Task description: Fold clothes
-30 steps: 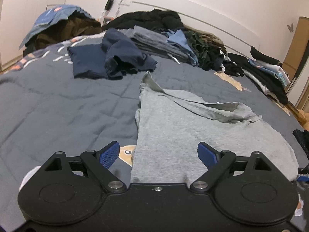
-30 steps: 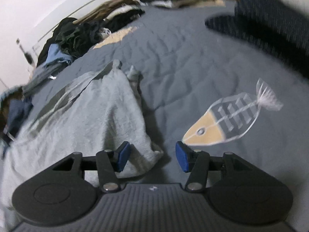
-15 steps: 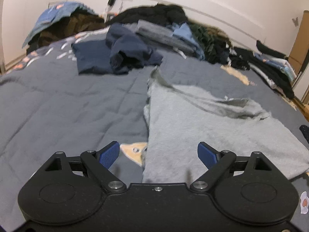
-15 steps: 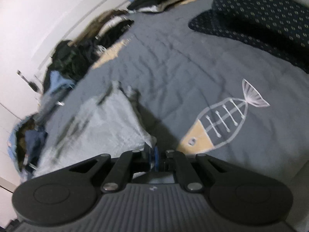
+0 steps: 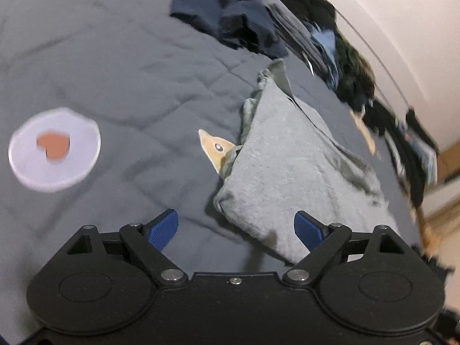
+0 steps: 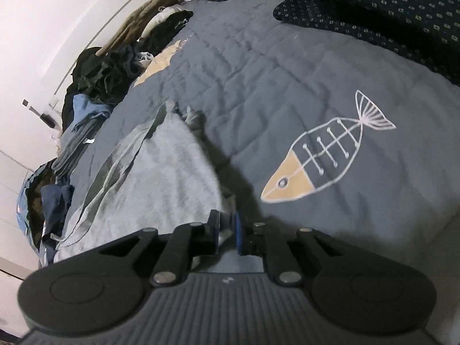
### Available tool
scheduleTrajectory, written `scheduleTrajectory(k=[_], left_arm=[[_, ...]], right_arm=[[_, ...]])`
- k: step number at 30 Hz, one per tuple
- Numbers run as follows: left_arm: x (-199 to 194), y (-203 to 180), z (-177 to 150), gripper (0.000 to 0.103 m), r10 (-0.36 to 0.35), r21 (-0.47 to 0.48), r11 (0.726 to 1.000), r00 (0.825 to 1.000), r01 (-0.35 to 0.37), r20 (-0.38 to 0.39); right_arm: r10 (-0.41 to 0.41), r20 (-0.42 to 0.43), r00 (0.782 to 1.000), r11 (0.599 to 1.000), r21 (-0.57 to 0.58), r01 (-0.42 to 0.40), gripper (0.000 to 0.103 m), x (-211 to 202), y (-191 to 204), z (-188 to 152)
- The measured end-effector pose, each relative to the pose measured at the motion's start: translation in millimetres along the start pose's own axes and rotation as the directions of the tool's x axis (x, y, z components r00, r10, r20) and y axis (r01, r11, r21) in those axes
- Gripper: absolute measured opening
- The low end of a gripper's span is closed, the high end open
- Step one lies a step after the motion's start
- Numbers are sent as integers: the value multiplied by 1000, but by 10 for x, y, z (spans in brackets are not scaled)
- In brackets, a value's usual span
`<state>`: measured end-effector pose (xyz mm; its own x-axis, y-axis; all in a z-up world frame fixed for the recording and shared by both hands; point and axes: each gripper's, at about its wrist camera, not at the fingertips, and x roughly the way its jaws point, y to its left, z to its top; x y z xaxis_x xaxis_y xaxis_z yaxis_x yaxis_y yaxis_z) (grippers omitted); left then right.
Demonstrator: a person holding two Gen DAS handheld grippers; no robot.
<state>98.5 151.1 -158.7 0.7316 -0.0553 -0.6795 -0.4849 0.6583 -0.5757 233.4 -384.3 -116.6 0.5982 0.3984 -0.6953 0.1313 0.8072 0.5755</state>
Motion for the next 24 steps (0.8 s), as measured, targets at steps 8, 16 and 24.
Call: scheduleTrajectory(k=[8, 16, 24], left_arm=[[137, -5, -46, 86, -122, -94, 988, 993, 120, -8], [329, -131, -49, 71, -112, -66, 991, 994, 113, 21], [461, -200, -26, 20, -111, -74, 991, 994, 112, 13]], right_arm=[[121, -75, 990, 991, 72, -116, 44, 160, 101, -206], [75, -67, 995, 992, 111, -67, 46, 311, 118, -325], [167, -18, 986, 947, 280, -155, 51, 475, -215, -235]])
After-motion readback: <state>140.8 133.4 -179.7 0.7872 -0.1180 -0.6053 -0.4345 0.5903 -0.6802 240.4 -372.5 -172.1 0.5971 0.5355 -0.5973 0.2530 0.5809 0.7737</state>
